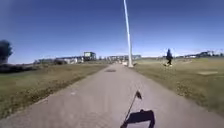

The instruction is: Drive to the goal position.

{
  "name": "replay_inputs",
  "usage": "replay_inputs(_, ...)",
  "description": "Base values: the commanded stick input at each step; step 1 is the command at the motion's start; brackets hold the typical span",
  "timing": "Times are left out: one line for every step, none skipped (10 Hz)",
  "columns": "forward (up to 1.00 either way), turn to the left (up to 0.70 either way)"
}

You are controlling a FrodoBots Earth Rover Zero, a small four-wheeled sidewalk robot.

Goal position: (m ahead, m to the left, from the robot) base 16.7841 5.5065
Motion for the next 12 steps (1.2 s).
replay_inputs(0.0,0.0)
replay_inputs(0.0,0.0)
replay_inputs(0.0,0.0)
replay_inputs(0.0,0.0)
replay_inputs(0.0,0.0)
replay_inputs(0.0,0.0)
replay_inputs(0.0,0.0)
replay_inputs(0.0,0.0)
replay_inputs(0.18,0.0)
replay_inputs(0.63,0.0)
replay_inputs(1.0,0.0)
replay_inputs(1.0,0.0)
